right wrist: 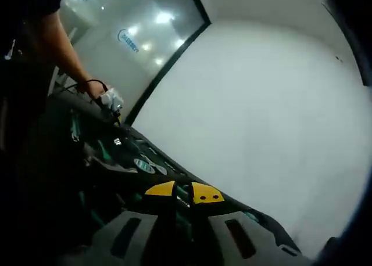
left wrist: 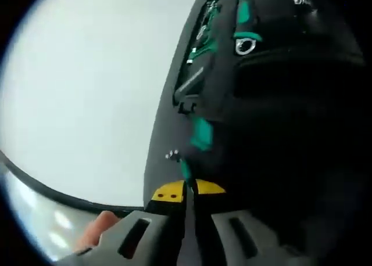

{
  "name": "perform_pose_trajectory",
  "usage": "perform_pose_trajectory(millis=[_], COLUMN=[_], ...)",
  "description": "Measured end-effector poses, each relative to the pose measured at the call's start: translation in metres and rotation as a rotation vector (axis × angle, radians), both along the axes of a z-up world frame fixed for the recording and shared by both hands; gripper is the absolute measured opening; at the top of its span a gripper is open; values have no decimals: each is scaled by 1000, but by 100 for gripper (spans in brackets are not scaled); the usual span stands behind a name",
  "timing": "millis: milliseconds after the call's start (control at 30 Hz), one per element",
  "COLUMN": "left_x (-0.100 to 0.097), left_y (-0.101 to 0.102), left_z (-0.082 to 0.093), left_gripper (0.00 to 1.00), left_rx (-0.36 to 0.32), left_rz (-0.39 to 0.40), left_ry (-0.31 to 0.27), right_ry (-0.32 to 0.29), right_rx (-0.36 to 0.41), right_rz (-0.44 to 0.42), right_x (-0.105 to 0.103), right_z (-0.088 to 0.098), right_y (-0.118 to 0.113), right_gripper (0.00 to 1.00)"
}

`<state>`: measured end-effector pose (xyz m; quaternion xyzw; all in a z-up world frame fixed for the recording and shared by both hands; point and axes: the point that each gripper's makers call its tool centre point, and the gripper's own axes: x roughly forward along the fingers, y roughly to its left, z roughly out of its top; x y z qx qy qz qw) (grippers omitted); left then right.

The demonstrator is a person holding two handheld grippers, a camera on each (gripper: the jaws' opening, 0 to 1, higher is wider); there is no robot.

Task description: Pick up the tools and put them into their designated positions in the toolbox.

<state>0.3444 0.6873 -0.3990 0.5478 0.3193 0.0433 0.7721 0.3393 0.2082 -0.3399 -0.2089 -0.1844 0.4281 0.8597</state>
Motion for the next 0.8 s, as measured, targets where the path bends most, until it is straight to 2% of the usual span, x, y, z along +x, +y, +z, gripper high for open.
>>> perform_pose_trajectory(millis=[33,67,100,133,167,200,233,267,333,367,400,467,533,567,600,633,700,733,767,800], left_x=[2,1,2,0,-1,-3,-3,0,2,6,4,-1,-2,1,5,6,16,17,19,17], left_y=[7,11,15,15,17,21,23,15,-7,-17,-23,-23,-12,-11,-2,5,11,3,-3,4], left_z=[3,0,-8,-11,-16,-28,-30,-26,-20,-16,-19,-22,-27,-25,-24,-29,-31,-33,-36,-39], left_gripper=[0,0,1,2,3,3,3,3,10,16,27,34,42,44,46,48,48,48,47,44], left_rx=[-5,-52,-136,-204,-251,-301,-298,-344,-506,-612,-666,-679,-710,-750,-809,-839,-922,-952,-1014,-1078], left_rz=[25,63,90,126,151,187,193,186,192,188,201,248,339,348,389,418,409,410,410,426], left_ry=[-11,-9,18,21,38,84,101,71,41,-9,-17,-10,-43,-74,-127,-124,-187,-211,-234,-250], right_ry=[0,0,-1,-2,-4,-5,-5,-5,-1,0,-1,-5,-11,-12,-12,-12,-10,-9,-9,-9], right_rx=[0,-1,-2,-5,-7,-9,-9,-7,-2,-1,-1,-6,-13,-14,-15,-15,-12,-11,-10,-10], right_rz=[0,0,0,0,0,0,0,1,1,1,0,-1,-3,-2,-1,-1,0,0,0,-1], right_x=[0,0,-1,0,-1,-1,-1,-1,1,1,1,1,1,0,0,0,0,0,0,0], right_z=[0,0,0,0,-1,-1,-1,0,0,0,0,0,-1,-1,-1,-1,0,0,0,0], right_y=[0,1,1,1,1,2,2,2,1,1,1,2,3,3,3,3,3,3,2,2], right_gripper=[7,7,7,7,7,7,7,7,7,7,7,7,7,7,7,7,7,7,7,7])
